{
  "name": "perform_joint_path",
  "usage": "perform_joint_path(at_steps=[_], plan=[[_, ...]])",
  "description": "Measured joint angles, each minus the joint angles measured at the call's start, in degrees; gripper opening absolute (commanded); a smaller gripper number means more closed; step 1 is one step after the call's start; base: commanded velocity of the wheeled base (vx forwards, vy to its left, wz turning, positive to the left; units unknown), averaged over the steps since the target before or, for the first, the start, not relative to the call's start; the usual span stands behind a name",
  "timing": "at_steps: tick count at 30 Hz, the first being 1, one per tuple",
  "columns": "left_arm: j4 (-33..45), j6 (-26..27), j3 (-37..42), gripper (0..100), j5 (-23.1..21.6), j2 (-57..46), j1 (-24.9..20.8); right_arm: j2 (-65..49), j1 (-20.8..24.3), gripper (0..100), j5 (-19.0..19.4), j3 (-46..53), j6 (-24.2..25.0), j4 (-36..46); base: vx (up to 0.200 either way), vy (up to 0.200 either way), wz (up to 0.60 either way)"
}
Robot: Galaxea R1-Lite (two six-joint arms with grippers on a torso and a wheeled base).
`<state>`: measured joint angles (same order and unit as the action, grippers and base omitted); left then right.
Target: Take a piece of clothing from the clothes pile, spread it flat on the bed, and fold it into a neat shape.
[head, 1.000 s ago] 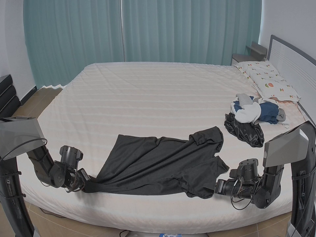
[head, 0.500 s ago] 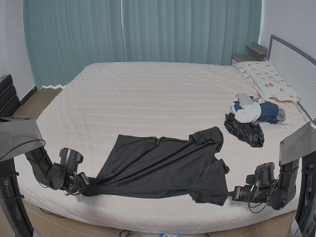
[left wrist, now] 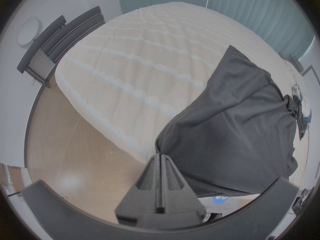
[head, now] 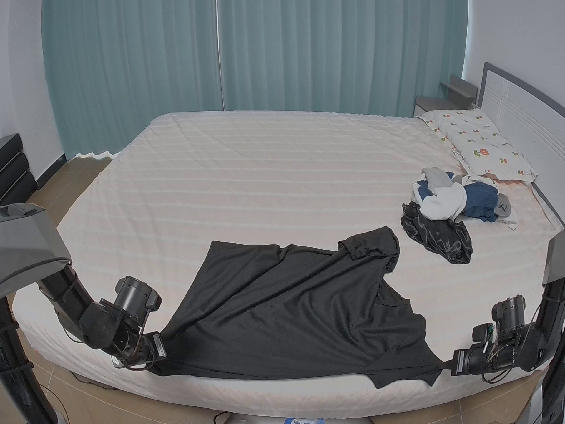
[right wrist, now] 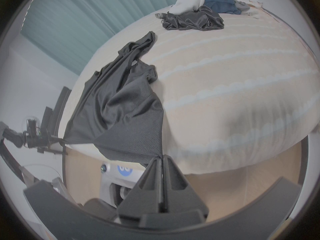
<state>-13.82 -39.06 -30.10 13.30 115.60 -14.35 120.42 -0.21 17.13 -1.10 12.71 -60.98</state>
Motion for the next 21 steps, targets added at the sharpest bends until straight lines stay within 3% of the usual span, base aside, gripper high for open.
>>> perform_joint_path(at_steps=[7, 15, 16, 21], plan=[[5.49, -0.02, 0.45, 0, 0.0, -0.59, -4.41, -4.79, -5.22, 0, -0.02, 0.11, -8.4, 8.84, 0.0, 0.0, 0.0], [6.11, -0.16, 0.55, 0, 0.09, 2.67, -6.79, -5.34, -6.42, 0, -0.06, 0.09, -9.96, 10.48, 0.0, 0.0, 0.0], [6.08, -0.21, 0.52, 100, 0.11, 2.91, -6.86, -5.16, -6.42, 100, -0.06, 0.09, -9.98, 10.45, 0.0, 0.0, 0.0], [5.75, -0.57, -0.05, 100, 0.13, 3.89, -6.99, -3.69, -6.33, 100, 0.85, -0.57, -9.65, 10.12, 0.0, 0.0, 0.0]])
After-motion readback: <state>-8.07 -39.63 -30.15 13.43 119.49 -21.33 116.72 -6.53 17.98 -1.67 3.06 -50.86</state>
